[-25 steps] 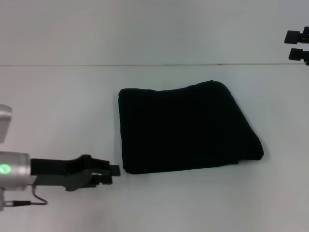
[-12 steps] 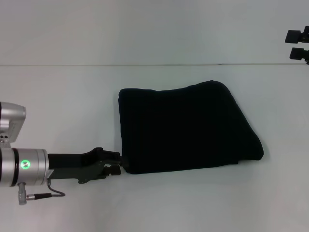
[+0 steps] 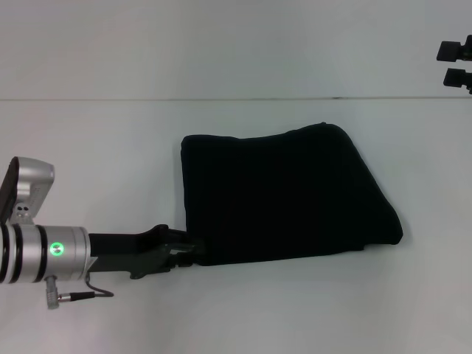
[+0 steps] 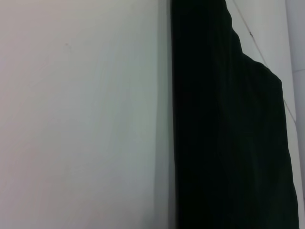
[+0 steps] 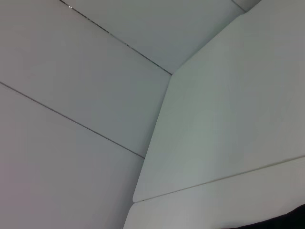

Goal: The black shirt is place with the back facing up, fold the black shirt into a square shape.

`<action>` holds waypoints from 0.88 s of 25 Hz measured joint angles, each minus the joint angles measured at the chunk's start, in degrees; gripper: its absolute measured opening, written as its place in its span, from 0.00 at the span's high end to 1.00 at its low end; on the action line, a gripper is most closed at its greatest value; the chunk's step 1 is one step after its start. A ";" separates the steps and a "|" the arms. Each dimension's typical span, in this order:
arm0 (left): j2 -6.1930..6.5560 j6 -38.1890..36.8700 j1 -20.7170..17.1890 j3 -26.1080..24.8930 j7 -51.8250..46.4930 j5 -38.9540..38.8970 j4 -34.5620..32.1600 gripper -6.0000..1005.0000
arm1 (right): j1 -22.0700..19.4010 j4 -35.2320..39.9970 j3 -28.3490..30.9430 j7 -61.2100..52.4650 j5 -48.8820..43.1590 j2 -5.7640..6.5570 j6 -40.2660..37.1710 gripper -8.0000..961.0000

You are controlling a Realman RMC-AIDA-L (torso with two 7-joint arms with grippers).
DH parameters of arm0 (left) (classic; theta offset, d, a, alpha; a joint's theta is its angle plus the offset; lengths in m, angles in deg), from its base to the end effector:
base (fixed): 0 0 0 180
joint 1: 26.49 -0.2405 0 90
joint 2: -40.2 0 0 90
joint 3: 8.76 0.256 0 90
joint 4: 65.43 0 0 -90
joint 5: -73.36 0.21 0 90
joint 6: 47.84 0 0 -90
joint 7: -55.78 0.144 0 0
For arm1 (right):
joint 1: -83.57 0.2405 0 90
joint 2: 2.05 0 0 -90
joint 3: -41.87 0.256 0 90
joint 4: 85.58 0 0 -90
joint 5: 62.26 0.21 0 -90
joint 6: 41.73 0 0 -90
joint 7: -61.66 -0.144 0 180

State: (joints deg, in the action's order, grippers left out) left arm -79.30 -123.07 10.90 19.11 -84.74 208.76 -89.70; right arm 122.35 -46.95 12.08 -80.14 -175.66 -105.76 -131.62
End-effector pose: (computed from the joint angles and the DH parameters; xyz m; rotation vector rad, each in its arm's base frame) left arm -0.2911 0.3377 -0.0477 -2.0070 -2.2272 -0.5421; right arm 0.2483 0.4018 0.1417 -2.1532 1.7220 0.9575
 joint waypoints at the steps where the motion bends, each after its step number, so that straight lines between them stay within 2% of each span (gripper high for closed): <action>1: -0.05 0.35 0.20 -0.01 0.03 -0.04 0.29 0.59 | -0.01 0.00 0.02 0.00 0.02 0.00 0.02 0.26; 6: -0.12 3.12 1.40 0.02 -0.32 0.43 2.11 0.59 | -0.16 0.03 0.37 -0.07 0.03 0.05 0.08 0.26; 13: -0.06 3.65 1.10 -0.04 -0.93 0.51 1.59 0.61 | -0.26 0.04 1.02 -0.11 0.10 0.14 -0.31 0.26; 18: 0.09 3.08 1.21 0.02 -0.96 0.56 1.58 0.82 | -0.24 0.03 1.45 -0.14 0.11 0.29 -0.36 0.26; 22: 0.38 0.63 0.97 -0.15 -0.63 0.57 1.07 0.89 | -0.15 0.00 1.47 -0.20 0.04 0.34 -0.38 0.26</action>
State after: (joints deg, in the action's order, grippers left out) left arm -78.92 -122.44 11.87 18.96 -85.36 209.34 -88.63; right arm 122.20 -46.95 13.55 -80.34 -175.61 -105.41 -132.00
